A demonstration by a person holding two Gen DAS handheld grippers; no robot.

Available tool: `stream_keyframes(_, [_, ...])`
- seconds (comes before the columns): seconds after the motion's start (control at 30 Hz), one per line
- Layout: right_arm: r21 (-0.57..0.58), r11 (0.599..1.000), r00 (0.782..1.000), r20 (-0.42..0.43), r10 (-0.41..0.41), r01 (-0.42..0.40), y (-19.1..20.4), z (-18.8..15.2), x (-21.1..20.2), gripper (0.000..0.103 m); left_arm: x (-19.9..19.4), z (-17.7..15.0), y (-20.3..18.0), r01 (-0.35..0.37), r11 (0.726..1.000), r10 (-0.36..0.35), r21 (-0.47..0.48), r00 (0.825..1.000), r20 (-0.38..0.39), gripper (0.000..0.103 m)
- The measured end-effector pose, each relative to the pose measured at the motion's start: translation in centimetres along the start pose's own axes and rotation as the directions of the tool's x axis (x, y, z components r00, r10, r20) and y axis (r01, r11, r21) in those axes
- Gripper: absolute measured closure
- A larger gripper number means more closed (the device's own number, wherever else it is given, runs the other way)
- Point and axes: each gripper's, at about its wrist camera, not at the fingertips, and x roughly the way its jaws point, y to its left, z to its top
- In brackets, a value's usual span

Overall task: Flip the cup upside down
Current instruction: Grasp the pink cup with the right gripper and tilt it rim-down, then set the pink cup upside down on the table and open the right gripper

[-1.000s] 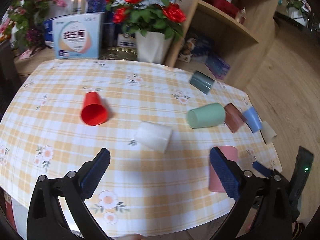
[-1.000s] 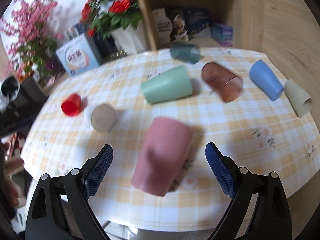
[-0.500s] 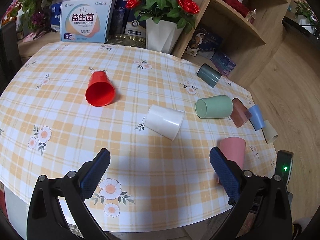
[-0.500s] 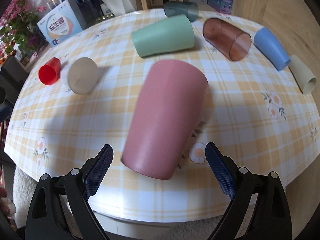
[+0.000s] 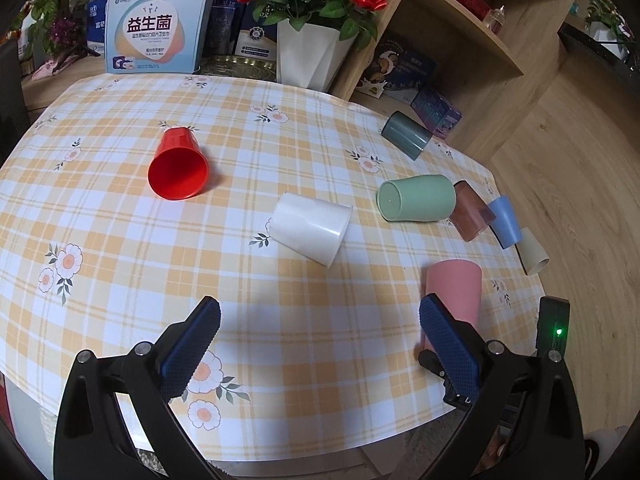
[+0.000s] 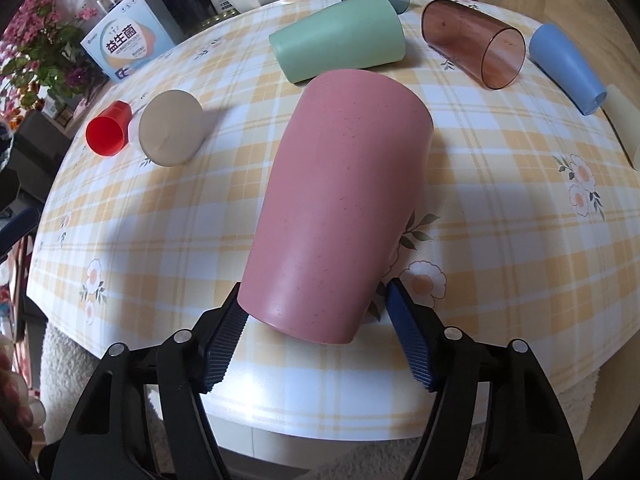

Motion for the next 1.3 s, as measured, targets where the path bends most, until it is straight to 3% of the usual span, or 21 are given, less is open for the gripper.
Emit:
stream_keyframes(0.13, [0.005, 1.000, 1.000, 0.013, -0.009, 0.008, -0.7, 0.0, -0.9, 0.047, -0.1, 0.1, 0.1, 0.003, 1.000, -0.003, -0.005, 1.000, 0.004, 0.006])
stream_keyframes(0.5, [-0.026, 0.999, 0.995, 0.090, -0.043, 0.045, -1.7, 0.5, -3.4, 0.049, -0.4, 0.0, -0.2, 0.015, 1.000, -0.015, -0.007, 1.000, 0.013, 0.006])
stream_keyframes(0.73, [-0.048, 0.996, 0.986, 0.154, -0.069, 0.077, -2.0, 1.1, -5.2, 0.049, -1.0, 0.4, 0.6, -0.037, 0.999, 0.039, -0.030, 0.998, 0.048, 0.006])
stream_keyframes(1.3, [-0.037, 0.994, 0.975, 0.203, -0.095, 0.105, -3.8, 2.9, -7.2, 0.050, -2.3, 0.9, 3.5, -0.081, 0.989, 0.094, -0.126, 0.991, 0.097, 0.006])
